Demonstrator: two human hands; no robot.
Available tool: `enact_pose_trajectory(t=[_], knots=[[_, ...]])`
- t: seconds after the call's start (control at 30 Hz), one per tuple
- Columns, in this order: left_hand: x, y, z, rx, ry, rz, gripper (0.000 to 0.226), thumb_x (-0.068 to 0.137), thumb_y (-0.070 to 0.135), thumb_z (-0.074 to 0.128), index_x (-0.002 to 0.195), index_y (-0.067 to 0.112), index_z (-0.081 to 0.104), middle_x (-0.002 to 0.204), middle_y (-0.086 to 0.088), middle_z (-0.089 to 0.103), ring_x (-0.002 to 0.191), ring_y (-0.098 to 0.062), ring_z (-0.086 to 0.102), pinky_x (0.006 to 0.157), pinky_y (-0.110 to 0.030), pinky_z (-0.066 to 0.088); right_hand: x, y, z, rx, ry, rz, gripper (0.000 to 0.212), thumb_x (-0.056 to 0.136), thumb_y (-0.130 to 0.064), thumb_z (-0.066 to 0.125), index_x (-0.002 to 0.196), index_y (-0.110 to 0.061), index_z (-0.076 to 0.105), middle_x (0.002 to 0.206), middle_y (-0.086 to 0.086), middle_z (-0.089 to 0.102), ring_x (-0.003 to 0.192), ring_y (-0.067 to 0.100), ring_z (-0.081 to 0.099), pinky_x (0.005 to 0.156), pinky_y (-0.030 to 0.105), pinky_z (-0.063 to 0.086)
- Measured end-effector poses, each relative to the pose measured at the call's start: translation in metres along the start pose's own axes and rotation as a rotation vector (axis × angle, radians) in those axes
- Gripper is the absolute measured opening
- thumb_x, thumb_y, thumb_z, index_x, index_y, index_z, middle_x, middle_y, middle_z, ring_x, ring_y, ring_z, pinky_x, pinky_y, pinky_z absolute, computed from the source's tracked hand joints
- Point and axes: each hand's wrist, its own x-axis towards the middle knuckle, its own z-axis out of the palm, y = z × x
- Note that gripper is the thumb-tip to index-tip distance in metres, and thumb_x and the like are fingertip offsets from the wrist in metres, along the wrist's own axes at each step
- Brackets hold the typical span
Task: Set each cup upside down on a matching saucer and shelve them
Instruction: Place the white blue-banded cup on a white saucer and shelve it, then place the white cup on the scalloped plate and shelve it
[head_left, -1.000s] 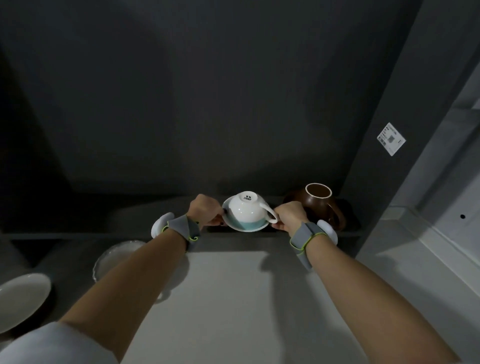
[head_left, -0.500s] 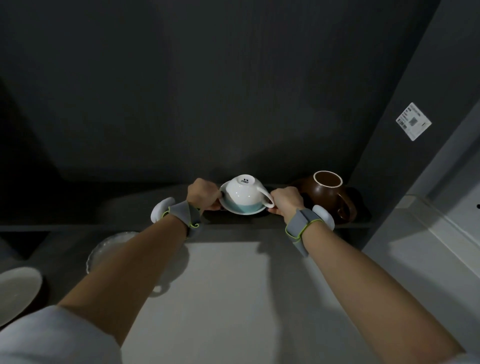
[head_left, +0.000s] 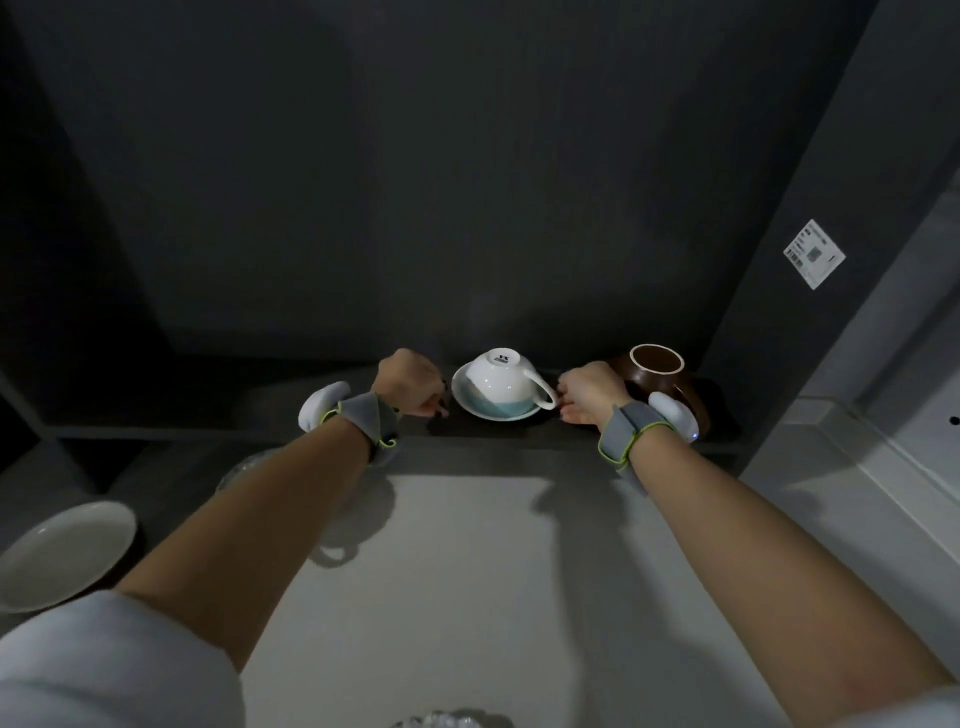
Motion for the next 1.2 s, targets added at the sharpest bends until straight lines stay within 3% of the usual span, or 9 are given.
enact_pose_trajectory(t=[0.07,0.27,0.4,0.57,0.7,0.8,0.83,0.93,1.2], knots=[[-0.013,-0.002,-0.006,0.178,0.004,0.030,0.031,0.088,0.002,0.048,0.114,-0.008,0.063,0.114,-0.021,0.069,0.048,-0.002,0.058,0.052,-0.009,0.049,-0.013,-0.001,-0.006,-0.022,0.004,-0.012,0.030,0.090,-0.006,0.044,0.060,-0.011,0.042,0.062,0.007,0.049,0.052,0.016,0.048,0.049,0.024,0.042],[-0.047,-0.023,-0.039,0.232,0.012,-0.014,0.025,0.088,0.002,0.049,0.107,-0.006,0.064,0.081,-0.010,0.069,0.055,-0.008,0.058,0.052,-0.011,0.048,-0.051,0.005,-0.006,0.005,0.004,0.054,0.022,0.092,-0.010,0.047,0.104,0.006,0.057,0.089,0.019,0.059,0.055,0.020,0.050,0.024,0.015,0.041],[-0.062,-0.038,-0.058,0.201,0.027,-0.061,0.023,0.088,0.001,0.050,0.068,0.010,0.057,0.050,0.003,0.060,0.048,-0.008,0.058,0.055,-0.015,0.049,-0.058,0.022,-0.005,-0.110,0.048,0.004,0.035,0.091,-0.015,0.050,0.115,0.009,0.058,0.117,0.024,0.062,0.073,0.029,0.057,0.034,0.019,0.047],[-0.081,-0.066,-0.080,0.142,0.052,-0.162,0.026,0.090,0.000,0.049,0.066,0.010,0.051,0.026,0.011,0.052,0.026,0.000,0.053,0.041,-0.009,0.047,-0.085,0.046,0.006,-0.131,-0.069,0.088,0.012,0.091,-0.016,0.051,0.096,-0.006,0.049,0.069,0.013,0.057,0.051,0.019,0.048,0.046,0.025,0.043],[-0.091,-0.100,-0.081,0.060,0.052,-0.244,0.020,0.092,0.003,0.048,0.074,0.006,0.058,0.041,0.005,0.065,0.040,-0.001,0.064,0.065,-0.025,0.052,-0.112,0.078,0.023,-0.221,-0.340,0.157,0.012,0.089,-0.020,0.056,0.085,-0.009,0.056,0.067,0.008,0.057,0.053,0.015,0.050,0.052,0.023,0.044],[-0.098,-0.123,-0.076,-0.039,0.033,-0.335,0.031,0.096,0.006,0.043,0.120,-0.011,0.054,0.114,-0.024,0.067,0.112,-0.026,0.065,0.095,-0.036,0.047,-0.123,0.103,0.041,-0.275,-0.486,0.148,0.011,0.088,-0.017,0.056,0.092,-0.007,0.058,0.069,0.006,0.060,0.056,0.015,0.052,0.054,0.023,0.043],[-0.097,-0.133,-0.073,-0.049,0.034,-0.360,0.031,0.095,0.006,0.045,0.118,-0.011,0.055,0.113,-0.024,0.068,0.110,-0.028,0.066,0.092,-0.035,0.049,-0.126,0.111,0.047,-0.288,-0.536,0.154,0.009,0.087,-0.016,0.056,0.087,-0.007,0.059,0.068,0.006,0.061,0.057,0.015,0.053,0.054,0.022,0.044],[-0.098,-0.159,-0.067,-0.006,0.121,-0.373,0.017,0.089,0.013,0.057,0.076,0.002,0.059,0.044,-0.001,0.067,0.037,-0.004,0.063,0.051,-0.021,0.055,-0.134,0.128,0.062,-0.358,-0.655,0.165,0.014,0.084,-0.011,0.057,0.071,-0.009,0.061,0.058,0.001,0.066,0.047,0.008,0.057,0.047,0.016,0.047],[-0.094,-0.196,-0.048,-0.254,0.303,-0.350,0.038,0.087,0.017,0.061,0.115,-0.009,0.059,0.067,-0.006,0.055,0.021,0.001,0.048,0.032,-0.013,0.044,-0.151,0.146,0.083,-0.283,-0.936,0.145,0.014,0.081,-0.005,0.067,0.069,-0.013,0.068,0.045,-0.008,0.064,0.043,-0.001,0.057,0.045,0.010,0.046]])
